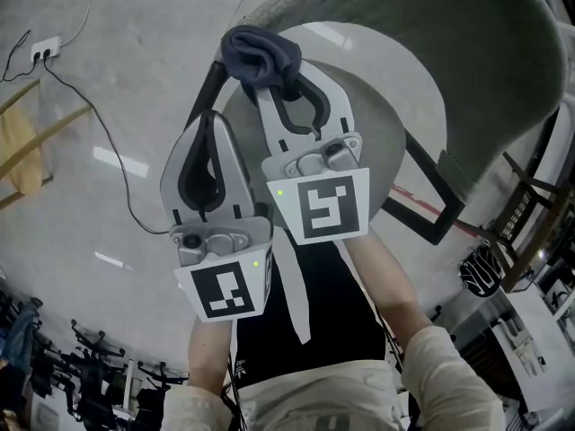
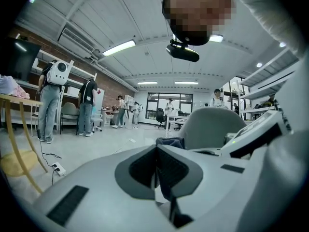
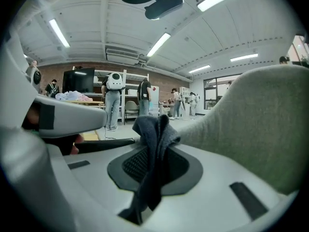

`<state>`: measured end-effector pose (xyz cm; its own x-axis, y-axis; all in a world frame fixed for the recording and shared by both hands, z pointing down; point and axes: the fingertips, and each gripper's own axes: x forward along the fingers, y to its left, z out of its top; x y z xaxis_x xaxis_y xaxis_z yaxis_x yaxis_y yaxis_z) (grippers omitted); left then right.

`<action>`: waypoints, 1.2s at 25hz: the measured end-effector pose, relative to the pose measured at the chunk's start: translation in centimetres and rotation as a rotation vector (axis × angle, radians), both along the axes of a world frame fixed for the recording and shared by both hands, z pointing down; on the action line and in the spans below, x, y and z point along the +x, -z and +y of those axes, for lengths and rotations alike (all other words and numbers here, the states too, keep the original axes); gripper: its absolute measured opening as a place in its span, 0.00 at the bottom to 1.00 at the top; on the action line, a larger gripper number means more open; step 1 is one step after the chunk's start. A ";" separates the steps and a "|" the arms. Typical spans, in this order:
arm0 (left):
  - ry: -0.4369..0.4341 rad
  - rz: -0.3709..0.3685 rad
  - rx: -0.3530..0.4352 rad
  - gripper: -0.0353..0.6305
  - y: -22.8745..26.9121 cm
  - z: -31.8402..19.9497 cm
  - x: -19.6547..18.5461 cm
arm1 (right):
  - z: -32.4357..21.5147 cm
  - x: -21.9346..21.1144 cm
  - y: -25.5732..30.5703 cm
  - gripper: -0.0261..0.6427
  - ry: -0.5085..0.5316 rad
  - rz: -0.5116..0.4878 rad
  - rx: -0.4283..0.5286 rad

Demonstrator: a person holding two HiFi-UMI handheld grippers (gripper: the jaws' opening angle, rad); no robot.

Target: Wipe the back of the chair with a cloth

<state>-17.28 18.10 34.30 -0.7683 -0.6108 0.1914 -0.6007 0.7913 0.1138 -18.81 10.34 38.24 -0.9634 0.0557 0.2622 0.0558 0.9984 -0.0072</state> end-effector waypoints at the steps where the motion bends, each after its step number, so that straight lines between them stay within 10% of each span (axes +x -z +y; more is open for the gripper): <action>1: -0.003 0.003 -0.003 0.08 -0.1 -0.1 0.0 | -0.4 -0.2 -0.1 0.13 -0.012 0.001 0.015; 30: -0.325 -0.001 -0.036 0.08 0.2 -11.0 0.7 | -22.5 6.0 -1.5 0.13 -0.739 0.083 0.072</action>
